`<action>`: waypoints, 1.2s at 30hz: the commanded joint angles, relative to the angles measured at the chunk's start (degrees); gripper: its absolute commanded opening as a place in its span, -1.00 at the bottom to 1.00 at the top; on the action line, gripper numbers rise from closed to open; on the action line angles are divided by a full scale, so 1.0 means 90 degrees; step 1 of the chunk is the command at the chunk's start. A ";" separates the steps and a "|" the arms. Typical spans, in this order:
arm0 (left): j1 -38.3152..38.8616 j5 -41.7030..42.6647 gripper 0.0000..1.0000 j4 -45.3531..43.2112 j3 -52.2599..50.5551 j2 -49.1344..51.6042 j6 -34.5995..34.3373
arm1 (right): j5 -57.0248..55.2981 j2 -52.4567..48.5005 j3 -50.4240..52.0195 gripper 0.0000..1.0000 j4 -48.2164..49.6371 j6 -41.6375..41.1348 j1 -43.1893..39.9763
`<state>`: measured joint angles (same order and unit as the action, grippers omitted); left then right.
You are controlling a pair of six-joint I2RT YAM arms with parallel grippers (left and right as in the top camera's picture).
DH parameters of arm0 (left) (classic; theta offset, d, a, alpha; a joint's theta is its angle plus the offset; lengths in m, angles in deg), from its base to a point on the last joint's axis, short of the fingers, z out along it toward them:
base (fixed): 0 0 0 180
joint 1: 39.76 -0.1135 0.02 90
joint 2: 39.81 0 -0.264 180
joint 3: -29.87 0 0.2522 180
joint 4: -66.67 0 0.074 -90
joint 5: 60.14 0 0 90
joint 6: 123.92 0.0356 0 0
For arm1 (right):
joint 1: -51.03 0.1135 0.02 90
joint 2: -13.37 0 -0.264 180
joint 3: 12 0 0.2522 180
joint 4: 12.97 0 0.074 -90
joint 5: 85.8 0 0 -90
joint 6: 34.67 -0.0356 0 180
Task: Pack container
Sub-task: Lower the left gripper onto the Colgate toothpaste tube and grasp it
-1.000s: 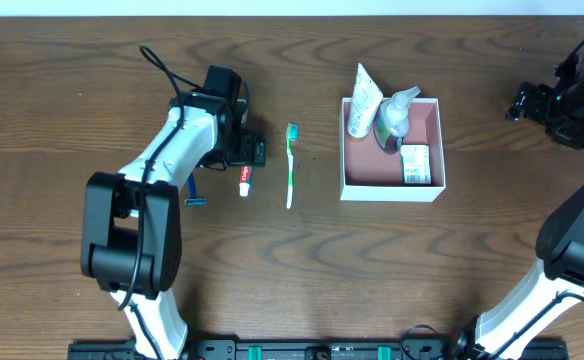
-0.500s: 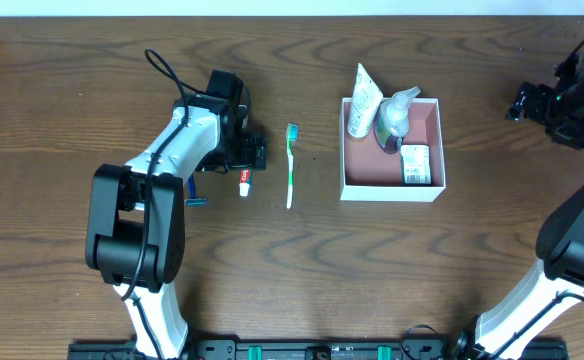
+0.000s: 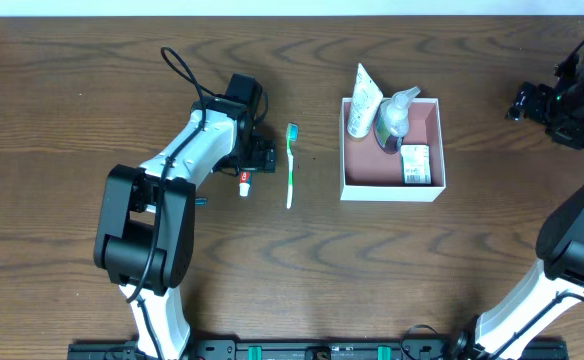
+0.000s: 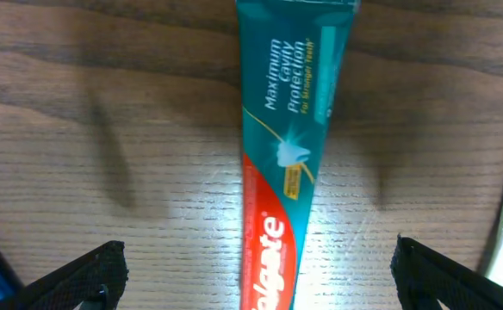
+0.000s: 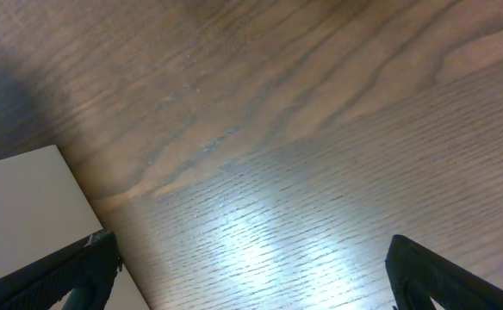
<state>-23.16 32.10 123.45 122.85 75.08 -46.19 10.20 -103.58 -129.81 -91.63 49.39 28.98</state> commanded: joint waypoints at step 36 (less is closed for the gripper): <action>-0.0073 -0.0148 0.96 -0.0243 -0.0321 0.0095 -0.0168 | 0.0027 0.0075 -0.0002 0.99 -0.0005 -0.0097 0.0034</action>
<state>-23.60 31.14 121.11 120.73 75.12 -47.24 10.20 -103.58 -129.81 -91.66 49.39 28.98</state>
